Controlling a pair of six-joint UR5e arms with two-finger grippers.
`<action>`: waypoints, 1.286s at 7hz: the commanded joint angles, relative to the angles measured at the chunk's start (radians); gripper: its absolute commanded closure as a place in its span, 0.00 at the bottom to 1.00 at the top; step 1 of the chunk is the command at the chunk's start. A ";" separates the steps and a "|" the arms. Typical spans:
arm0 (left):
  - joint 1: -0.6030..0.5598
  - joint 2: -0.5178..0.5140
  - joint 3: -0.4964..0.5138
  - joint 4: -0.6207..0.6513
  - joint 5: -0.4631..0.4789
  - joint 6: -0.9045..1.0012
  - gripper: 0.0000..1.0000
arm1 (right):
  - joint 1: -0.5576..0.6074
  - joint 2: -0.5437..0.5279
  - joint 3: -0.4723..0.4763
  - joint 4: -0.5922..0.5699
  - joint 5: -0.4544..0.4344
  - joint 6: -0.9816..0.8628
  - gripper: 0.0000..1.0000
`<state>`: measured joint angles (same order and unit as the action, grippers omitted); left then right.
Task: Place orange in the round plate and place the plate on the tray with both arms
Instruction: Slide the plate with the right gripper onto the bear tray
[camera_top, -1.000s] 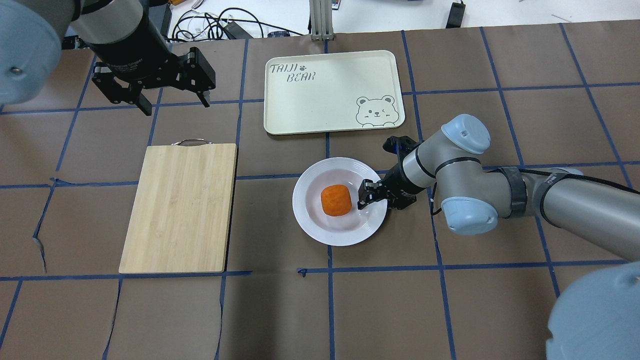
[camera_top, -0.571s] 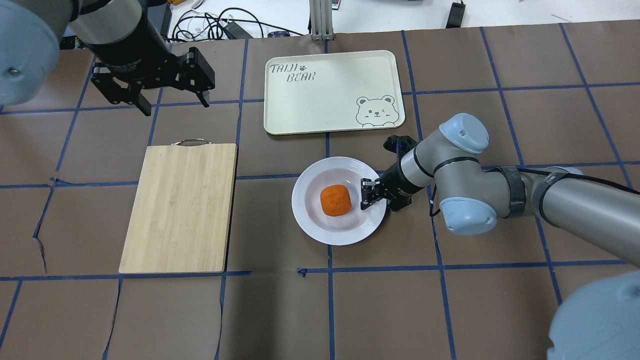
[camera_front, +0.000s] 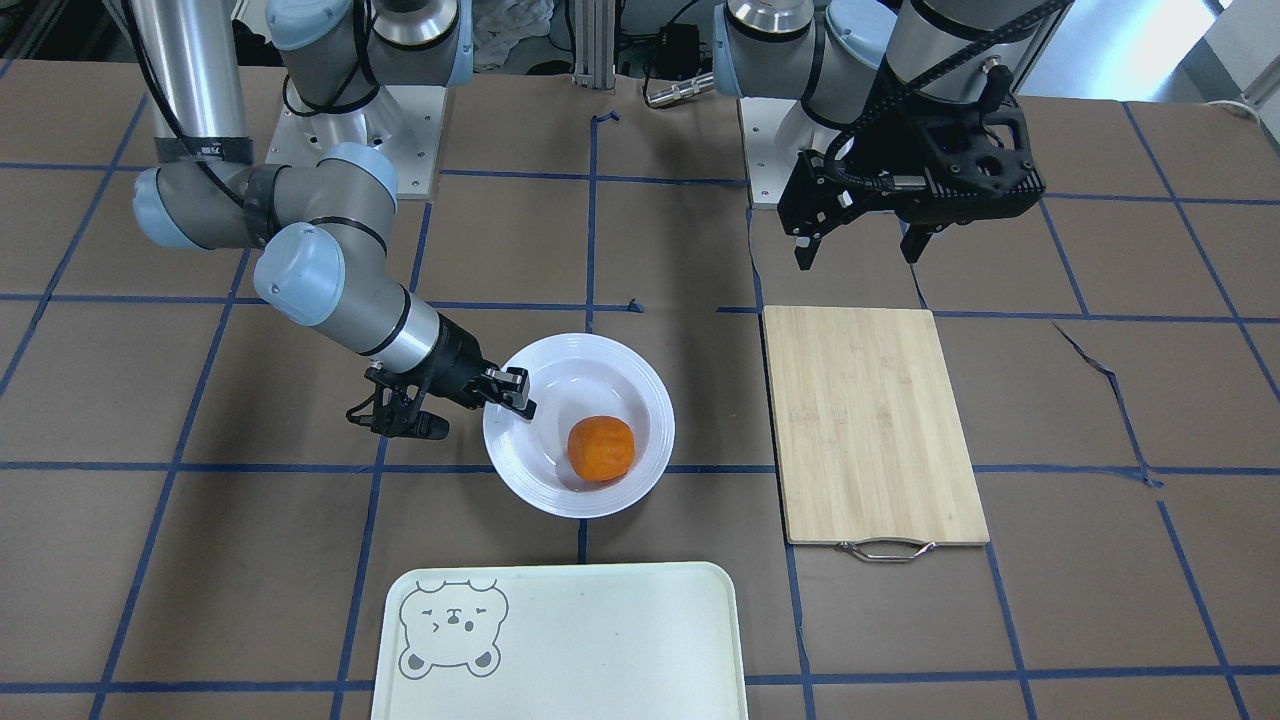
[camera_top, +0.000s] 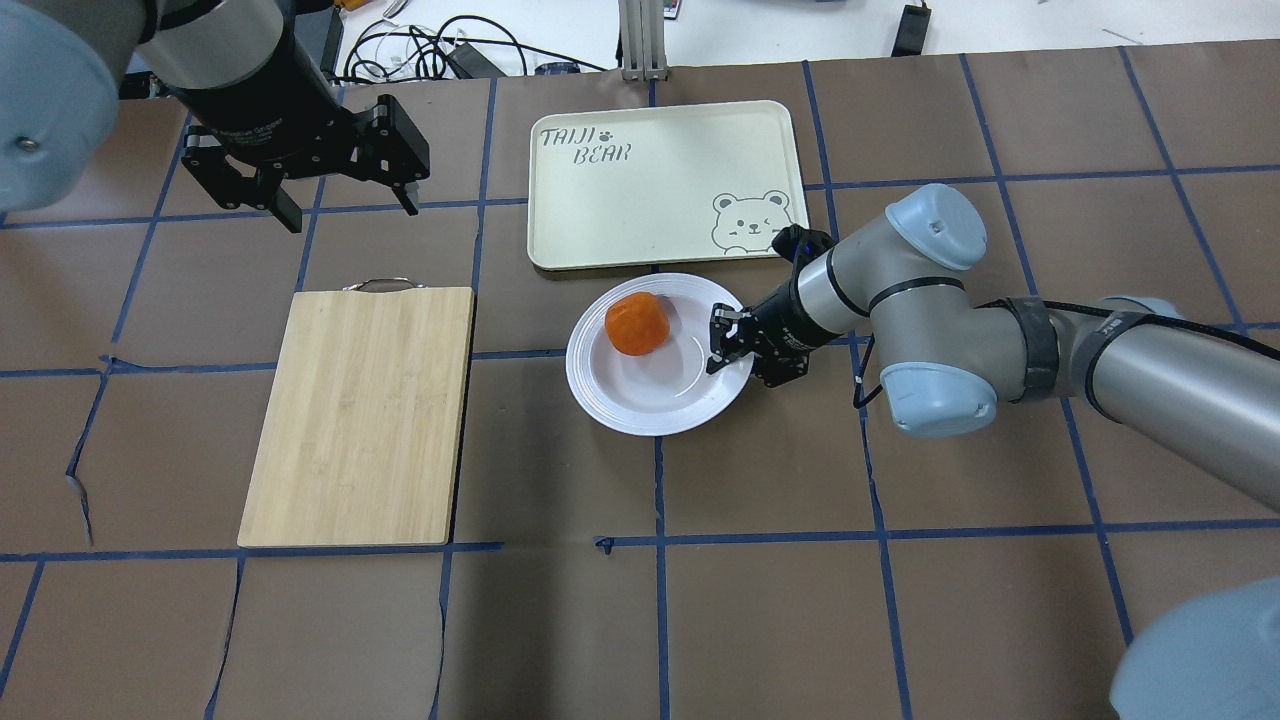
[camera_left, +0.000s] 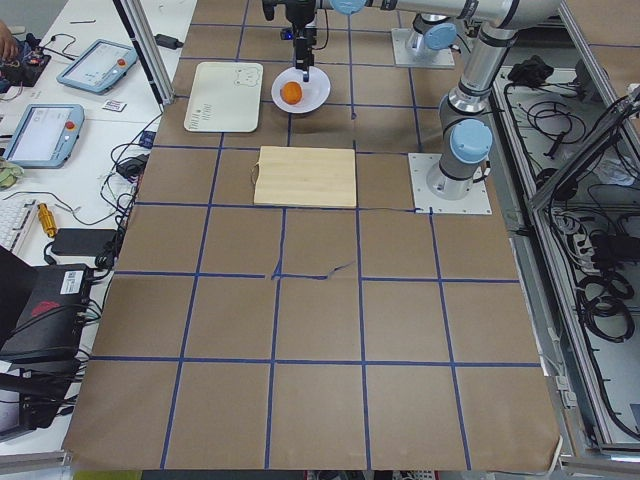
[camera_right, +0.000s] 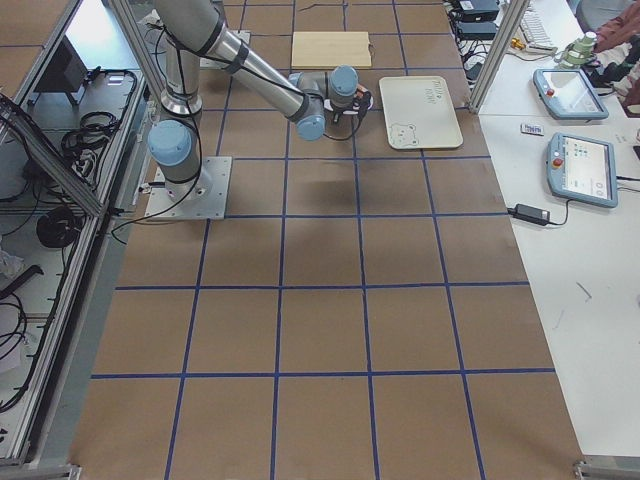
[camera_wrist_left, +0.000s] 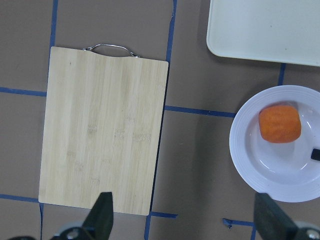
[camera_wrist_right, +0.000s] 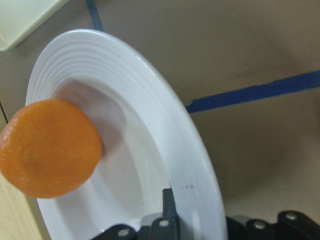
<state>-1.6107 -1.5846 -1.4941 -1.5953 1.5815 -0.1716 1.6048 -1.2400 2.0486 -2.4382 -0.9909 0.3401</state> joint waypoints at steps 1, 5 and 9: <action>0.000 0.000 0.000 0.000 0.000 0.000 0.00 | -0.020 0.014 -0.115 -0.001 0.014 0.014 0.97; 0.000 0.002 0.000 0.000 0.003 0.000 0.00 | -0.052 0.352 -0.528 -0.005 0.014 0.013 0.96; 0.000 0.011 -0.017 -0.003 0.000 0.000 0.00 | -0.052 0.395 -0.580 -0.004 -0.003 0.045 0.67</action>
<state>-1.6107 -1.5793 -1.5009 -1.5982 1.5833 -0.1718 1.5529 -0.8465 1.4776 -2.4425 -0.9853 0.3719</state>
